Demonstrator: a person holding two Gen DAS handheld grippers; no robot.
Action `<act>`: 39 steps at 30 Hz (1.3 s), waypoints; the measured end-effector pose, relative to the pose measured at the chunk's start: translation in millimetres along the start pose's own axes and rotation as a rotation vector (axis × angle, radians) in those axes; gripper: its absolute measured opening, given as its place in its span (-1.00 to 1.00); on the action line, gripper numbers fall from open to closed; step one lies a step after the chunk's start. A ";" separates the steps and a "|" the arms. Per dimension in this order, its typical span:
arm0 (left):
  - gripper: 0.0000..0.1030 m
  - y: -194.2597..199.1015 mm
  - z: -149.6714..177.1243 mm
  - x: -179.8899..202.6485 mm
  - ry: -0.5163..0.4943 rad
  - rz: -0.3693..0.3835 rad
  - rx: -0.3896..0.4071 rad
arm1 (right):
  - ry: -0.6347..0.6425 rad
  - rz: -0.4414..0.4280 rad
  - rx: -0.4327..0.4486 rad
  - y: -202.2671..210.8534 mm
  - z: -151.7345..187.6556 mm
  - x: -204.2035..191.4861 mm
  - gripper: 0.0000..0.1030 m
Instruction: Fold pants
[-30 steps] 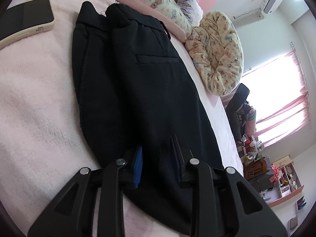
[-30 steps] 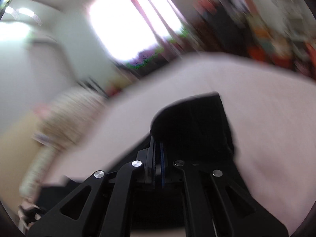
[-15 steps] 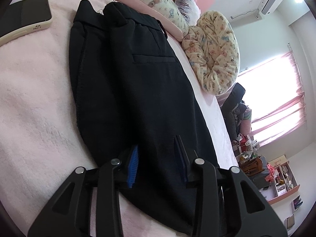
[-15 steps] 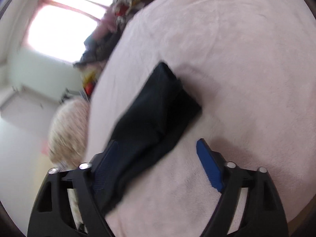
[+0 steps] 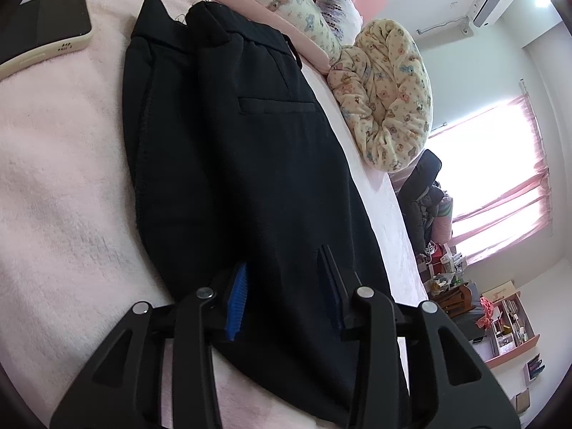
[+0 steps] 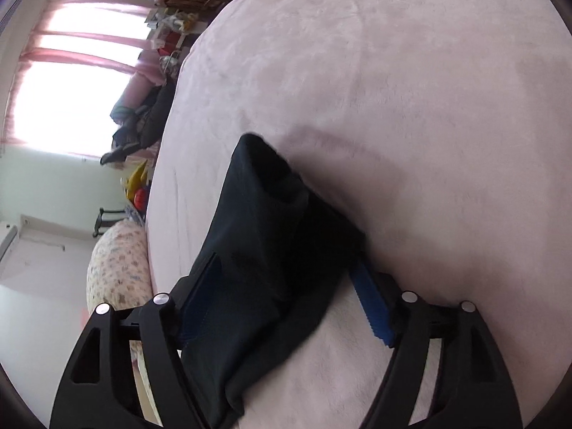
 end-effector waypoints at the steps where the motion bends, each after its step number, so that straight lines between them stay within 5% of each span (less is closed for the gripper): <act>1: -0.21 -0.1 0.4 0.6 -0.005 -0.001 0.001 | 0.008 0.034 0.017 -1.0 -3.5 1.1 -0.17; 3: -0.19 -0.6 1.4 1.4 -0.014 -0.005 0.003 | 0.089 0.063 0.036 -3.7 -10.6 -7.0 -0.73; 5: -0.19 -1.0 1.4 1.5 -0.016 -0.004 0.003 | 0.182 0.047 0.069 0.4 -19.2 -28.3 -0.74; 8: -0.19 -1.0 1.7 1.5 -0.018 -0.006 0.004 | 0.483 -0.088 0.217 30.3 -30.6 -97.0 -0.76; 10: -0.19 -1.2 1.3 1.5 -0.020 -0.006 0.002 | 0.687 -0.048 0.318 44.3 -28.5 -115.1 -0.76; 12: -0.19 -1.5 0.5 1.4 -0.013 -0.001 -0.004 | 0.630 0.049 0.249 24.7 -34.1 -84.7 -0.75; 13: -0.19 -1.5 0.0 1.2 -0.010 0.002 -0.007 | 0.486 0.099 0.112 -1.3 -33.4 -44.1 -0.75; 15: -0.19 -2.0 -0.9 1.0 -0.002 0.008 -0.014 | 0.332 0.119 -0.002 -21.0 -24.7 -4.0 -0.73; 17: -0.19 -2.5 -1.4 1.0 0.002 0.016 -0.022 | 0.298 0.068 0.042 -13.2 -20.7 4.0 -0.70; 20: -0.19 -3.3 -2.3 0.8 0.011 0.028 -0.037 | 0.330 0.147 0.037 3.6 -13.3 -0.5 -0.32; 21: -0.19 -3.4 -2.9 0.7 0.016 0.033 -0.044 | 0.329 0.160 0.055 13.3 -12.1 -1.4 0.00; 22: -0.18 -3.7 -3.5 0.6 0.023 0.038 -0.051 | 0.331 0.156 0.095 28.7 -10.5 -6.6 0.11; 24: -0.17 -3.9 -4.3 0.8 0.037 0.052 -0.068 | 0.359 0.097 0.159 50.8 0.5 -23.0 0.11; 27: -0.10 -4.1 -4.1 2.8 0.038 0.071 -0.093 | 0.401 -0.098 0.040 42.7 46.7 -70.0 0.10; 30: 0.00 -3.8 -3.5 5.6 0.025 0.083 -0.117 | 0.385 -0.264 -0.209 8.8 124.2 -114.8 0.01; 34: 0.16 0.3 -3.5 9.3 0.007 0.105 -0.152 | 0.365 -0.295 -0.400 -35.1 190.0 -141.8 -0.03; 39: 0.57 14.4 -12.8 10.2 -0.047 0.111 -0.154 | 0.355 -0.246 -0.505 -74.2 234.0 -155.6 -0.04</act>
Point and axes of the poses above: each gripper's, at about its wrist camera, not at the fingertips, and y roughly against the way its jaws point, x to its right, z to its underside, the point moved 8 cm from there along -y, roughly the way its jaws point, and after that the axes turned 10 degrees about y, right-handed, at the moved point
